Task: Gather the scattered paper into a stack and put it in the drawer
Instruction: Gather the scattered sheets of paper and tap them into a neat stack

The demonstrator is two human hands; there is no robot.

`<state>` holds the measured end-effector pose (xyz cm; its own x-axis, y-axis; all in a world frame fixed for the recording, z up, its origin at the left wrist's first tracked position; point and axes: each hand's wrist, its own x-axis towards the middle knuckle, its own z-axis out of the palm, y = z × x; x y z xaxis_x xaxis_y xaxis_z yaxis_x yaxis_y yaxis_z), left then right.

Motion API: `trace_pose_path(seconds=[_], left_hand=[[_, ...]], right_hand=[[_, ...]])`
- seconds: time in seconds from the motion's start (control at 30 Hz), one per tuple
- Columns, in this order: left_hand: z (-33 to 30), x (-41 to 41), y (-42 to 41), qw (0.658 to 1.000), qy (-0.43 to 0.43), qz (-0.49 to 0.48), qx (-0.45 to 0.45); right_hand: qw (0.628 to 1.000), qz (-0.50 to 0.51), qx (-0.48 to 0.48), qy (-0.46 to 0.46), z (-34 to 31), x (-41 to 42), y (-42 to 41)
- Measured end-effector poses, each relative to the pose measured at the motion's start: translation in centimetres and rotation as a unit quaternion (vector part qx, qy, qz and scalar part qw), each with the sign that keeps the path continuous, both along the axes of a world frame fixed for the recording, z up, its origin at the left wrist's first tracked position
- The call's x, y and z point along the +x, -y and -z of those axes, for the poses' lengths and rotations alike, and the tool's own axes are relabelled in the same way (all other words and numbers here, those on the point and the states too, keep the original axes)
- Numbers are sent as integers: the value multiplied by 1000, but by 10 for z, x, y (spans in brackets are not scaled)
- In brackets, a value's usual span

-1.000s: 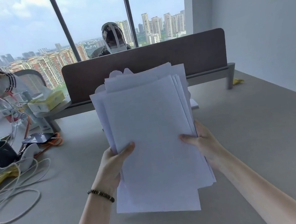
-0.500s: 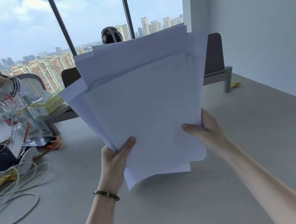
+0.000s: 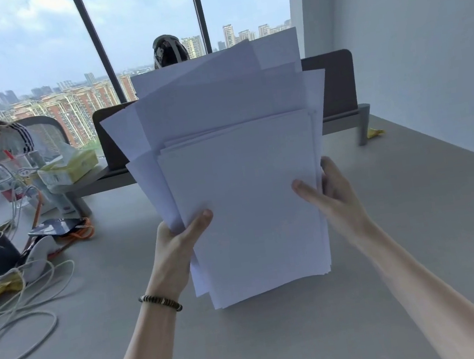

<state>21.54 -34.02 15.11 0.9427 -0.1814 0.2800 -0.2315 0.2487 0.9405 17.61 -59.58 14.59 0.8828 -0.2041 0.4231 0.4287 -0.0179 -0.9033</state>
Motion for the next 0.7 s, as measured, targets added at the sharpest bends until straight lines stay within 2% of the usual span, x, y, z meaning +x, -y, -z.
trace_pose_path(seconds=[0.17,0.4,0.53,0.7], left_hand=[[0,-3,1,1000,-13,-1,-21],[-3,-7,2,999,13,42,-15],[10,-7,0,999,-8,31,-14],[22,-7,0,1000,-14,23,9]], right_hand=[[1000,13,-16,23,-10,-1,-1],[998,26,-2,58,-15,-7,-1],[999,25,23,41,-3,-7,-1],[999,-34,40,8,19,-10,-4]])
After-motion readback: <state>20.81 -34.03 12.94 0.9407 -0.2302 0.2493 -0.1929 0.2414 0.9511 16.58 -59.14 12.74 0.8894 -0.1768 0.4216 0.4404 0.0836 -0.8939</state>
